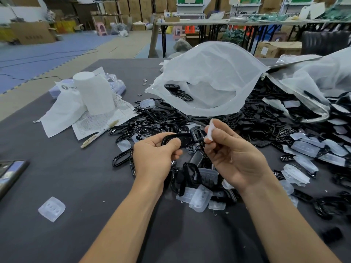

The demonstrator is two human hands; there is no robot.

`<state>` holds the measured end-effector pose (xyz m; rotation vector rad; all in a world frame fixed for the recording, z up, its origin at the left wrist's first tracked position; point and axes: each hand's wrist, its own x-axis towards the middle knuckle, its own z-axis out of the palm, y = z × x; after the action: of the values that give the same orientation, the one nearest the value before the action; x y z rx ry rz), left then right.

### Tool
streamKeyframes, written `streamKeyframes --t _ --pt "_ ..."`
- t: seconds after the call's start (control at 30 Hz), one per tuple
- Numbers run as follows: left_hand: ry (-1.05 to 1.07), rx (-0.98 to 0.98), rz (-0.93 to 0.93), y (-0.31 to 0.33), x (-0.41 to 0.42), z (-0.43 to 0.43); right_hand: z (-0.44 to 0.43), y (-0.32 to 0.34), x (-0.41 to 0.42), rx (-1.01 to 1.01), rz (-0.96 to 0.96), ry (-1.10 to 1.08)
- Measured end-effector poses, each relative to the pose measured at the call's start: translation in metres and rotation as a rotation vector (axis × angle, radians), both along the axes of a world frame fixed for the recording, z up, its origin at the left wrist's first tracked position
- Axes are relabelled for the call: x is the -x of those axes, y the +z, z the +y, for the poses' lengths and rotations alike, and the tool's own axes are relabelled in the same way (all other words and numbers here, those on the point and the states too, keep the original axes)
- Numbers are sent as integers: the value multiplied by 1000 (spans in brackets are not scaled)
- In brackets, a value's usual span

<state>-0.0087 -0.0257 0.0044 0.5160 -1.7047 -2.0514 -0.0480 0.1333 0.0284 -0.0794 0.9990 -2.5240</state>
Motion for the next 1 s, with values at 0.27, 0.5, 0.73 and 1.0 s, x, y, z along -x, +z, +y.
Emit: streamKeyframes --t 0.27,0.5,0.73,1.0 --pt "-75 85 35 -1 -2 5 -18 -9 -8 -660 343 -294" --pt "-111 60 30 -5 -2 7 -27 -12 -19 -1011 574 -595" --pt "-152 -24 71 -5 -2 11 -32 -11 -24 -1056 642 -696" --pt "-211 -56 85 -4 -4 16 -33 -11 -25 -1126 646 -779"
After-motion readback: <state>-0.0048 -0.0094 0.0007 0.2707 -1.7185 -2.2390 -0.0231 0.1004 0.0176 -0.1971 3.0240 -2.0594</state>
